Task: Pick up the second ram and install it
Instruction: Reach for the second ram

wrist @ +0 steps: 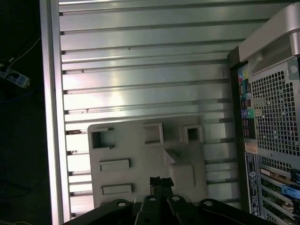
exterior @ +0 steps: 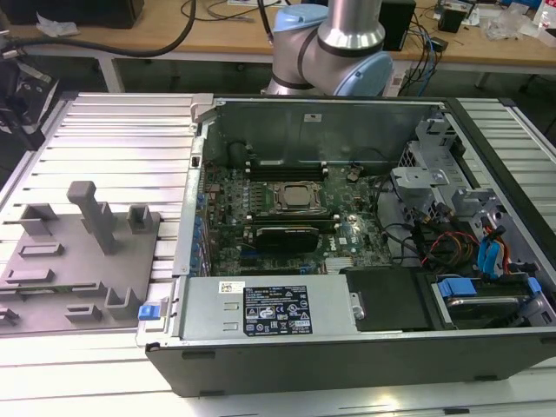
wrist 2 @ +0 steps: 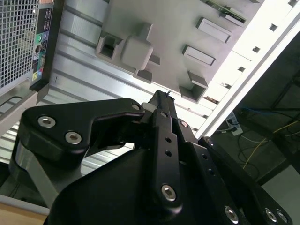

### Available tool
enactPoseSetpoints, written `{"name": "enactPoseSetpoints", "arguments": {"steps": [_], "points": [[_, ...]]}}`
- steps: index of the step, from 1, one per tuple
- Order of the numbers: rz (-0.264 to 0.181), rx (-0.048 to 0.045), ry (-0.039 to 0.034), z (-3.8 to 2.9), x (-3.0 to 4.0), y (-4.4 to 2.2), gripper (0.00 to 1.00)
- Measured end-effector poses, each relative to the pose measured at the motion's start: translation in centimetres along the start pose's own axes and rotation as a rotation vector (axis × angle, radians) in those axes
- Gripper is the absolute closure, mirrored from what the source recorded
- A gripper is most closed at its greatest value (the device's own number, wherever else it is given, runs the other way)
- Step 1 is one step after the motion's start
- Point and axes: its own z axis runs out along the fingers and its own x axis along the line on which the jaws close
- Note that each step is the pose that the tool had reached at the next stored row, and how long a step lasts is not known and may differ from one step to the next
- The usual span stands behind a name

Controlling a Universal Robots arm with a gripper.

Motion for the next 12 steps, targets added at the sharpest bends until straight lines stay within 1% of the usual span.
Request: {"name": "enactPoseSetpoints", "arguments": {"steps": [6, 9, 12], "points": [[0.0, -0.0001, 0.0, 0.02, 0.43, -0.03, 0.89], [0.0, 0.0, 0.0, 0.05, 0.87, -0.07, 0.89], [0.0, -0.0001, 0.0, 0.07, 1.15, -0.09, 0.89]]}}
